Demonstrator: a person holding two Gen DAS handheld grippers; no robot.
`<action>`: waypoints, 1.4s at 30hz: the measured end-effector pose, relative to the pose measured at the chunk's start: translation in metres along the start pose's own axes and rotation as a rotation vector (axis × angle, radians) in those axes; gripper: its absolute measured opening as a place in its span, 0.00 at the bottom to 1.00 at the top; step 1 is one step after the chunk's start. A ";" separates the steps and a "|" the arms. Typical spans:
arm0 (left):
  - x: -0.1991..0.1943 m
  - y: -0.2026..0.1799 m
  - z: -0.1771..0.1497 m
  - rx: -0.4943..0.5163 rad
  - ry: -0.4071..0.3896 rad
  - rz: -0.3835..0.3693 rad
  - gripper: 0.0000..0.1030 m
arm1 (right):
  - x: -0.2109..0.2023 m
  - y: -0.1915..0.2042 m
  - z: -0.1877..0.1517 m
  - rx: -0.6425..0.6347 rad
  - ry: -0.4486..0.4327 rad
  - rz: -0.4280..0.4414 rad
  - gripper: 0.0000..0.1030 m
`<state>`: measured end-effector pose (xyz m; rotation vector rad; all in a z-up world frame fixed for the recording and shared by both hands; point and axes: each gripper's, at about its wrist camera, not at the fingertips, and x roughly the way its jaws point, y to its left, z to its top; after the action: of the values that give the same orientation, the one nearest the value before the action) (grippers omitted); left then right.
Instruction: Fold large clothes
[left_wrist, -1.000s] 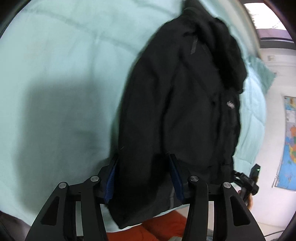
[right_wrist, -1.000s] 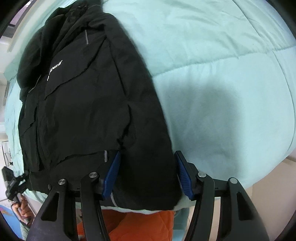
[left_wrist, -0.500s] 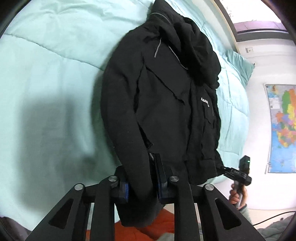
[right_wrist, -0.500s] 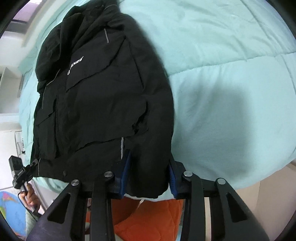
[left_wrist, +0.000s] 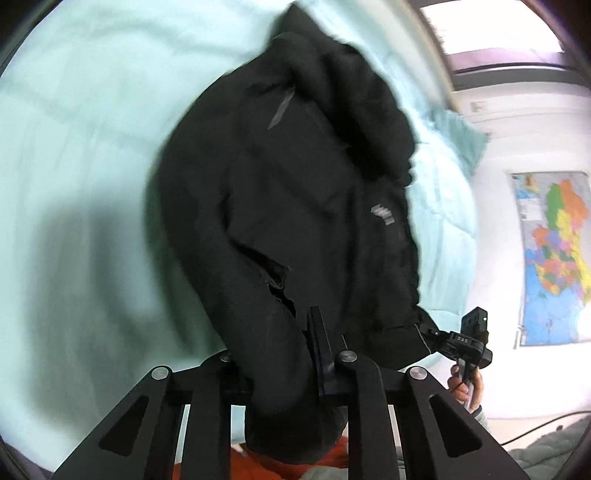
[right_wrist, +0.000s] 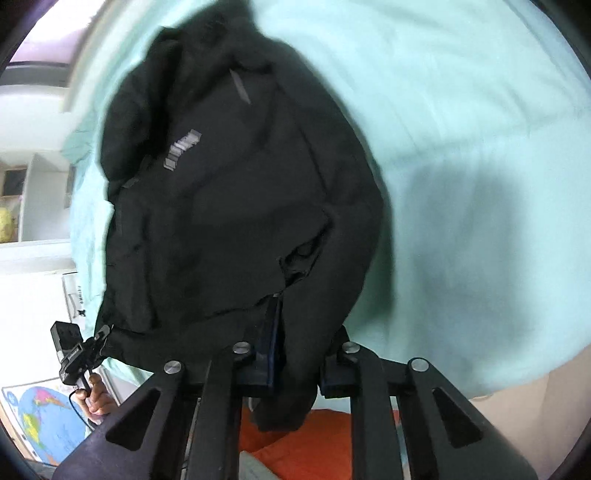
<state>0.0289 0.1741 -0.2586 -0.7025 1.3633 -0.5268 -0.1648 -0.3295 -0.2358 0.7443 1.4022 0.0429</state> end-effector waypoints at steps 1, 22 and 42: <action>-0.005 -0.005 0.005 0.010 -0.012 -0.012 0.19 | -0.008 0.008 0.003 -0.020 -0.017 -0.001 0.18; -0.087 -0.123 0.227 0.142 -0.370 -0.200 0.18 | -0.136 0.150 0.208 -0.232 -0.387 0.098 0.18; 0.182 -0.024 0.431 -0.139 -0.145 0.185 0.19 | 0.142 0.116 0.429 -0.008 -0.082 -0.166 0.25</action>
<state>0.4824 0.0917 -0.3415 -0.7053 1.3213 -0.2311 0.2942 -0.3659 -0.3094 0.6143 1.3799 -0.1101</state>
